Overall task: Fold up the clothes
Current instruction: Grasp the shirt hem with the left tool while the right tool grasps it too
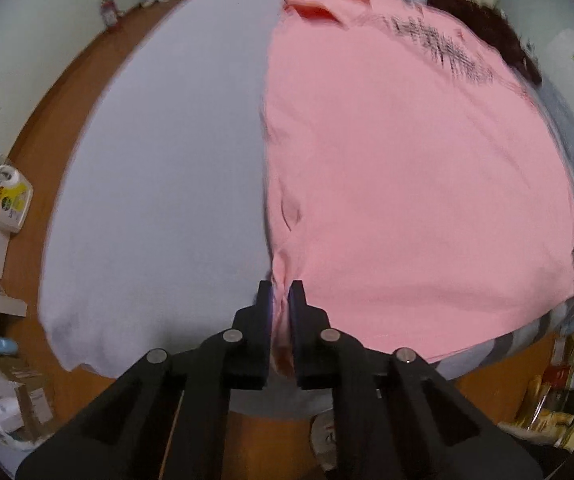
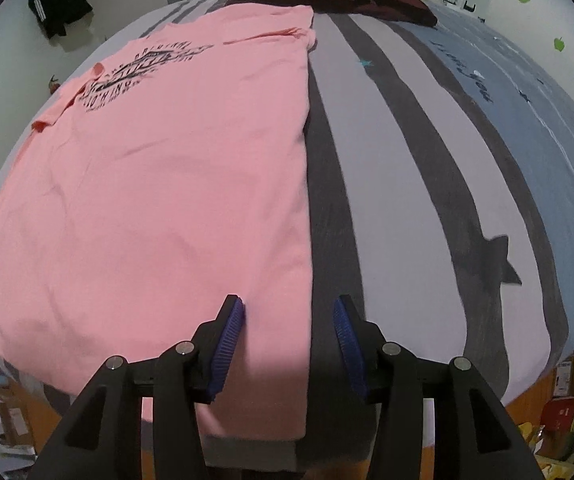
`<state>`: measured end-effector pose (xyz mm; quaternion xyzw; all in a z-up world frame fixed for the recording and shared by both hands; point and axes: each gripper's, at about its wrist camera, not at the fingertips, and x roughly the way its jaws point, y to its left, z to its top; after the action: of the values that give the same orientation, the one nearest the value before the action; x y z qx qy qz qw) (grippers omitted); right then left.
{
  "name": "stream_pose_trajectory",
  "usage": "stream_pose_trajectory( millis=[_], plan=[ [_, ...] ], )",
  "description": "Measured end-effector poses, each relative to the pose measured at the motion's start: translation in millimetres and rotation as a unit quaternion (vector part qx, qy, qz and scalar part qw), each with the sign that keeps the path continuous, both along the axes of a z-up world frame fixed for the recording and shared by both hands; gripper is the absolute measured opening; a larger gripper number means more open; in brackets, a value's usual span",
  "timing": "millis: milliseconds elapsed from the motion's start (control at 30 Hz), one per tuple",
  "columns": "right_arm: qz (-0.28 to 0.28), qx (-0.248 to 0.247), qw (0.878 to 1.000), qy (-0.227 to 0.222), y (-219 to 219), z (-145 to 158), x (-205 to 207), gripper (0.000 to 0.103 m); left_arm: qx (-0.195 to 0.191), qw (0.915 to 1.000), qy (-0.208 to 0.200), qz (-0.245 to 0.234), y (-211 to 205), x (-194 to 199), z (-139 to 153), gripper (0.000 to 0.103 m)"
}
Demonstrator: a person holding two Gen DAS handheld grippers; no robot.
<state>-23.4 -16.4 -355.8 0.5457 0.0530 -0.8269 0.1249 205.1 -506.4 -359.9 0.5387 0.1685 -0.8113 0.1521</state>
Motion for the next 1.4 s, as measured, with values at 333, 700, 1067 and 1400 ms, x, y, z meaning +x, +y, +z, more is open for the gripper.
stream_pose_trajectory(
  millis=[333, 700, 1067, 1400],
  plan=[
    [-0.005, 0.005, 1.0, -0.016, -2, 1, 8, 0.044, 0.026, 0.9984, -0.05, 0.011, 6, 21, -23, 0.027],
    [0.033, 0.018, 0.999, -0.015, -13, -4, 13, 0.009, -0.007, 0.9986, -0.047, -0.026, 20, 13, -19, 0.003],
    [0.058, 0.003, 0.998, 0.012, -2, 46, 33, 0.002, 0.006, 0.9995, -0.011, -0.029, 23, 45, 39, 0.003],
    [0.027, 0.01, 0.999, -0.039, 26, 71, 78, 0.002, 0.032, 0.9993, -0.018, 0.005, -7, 110, 71, 0.003]
  ],
)
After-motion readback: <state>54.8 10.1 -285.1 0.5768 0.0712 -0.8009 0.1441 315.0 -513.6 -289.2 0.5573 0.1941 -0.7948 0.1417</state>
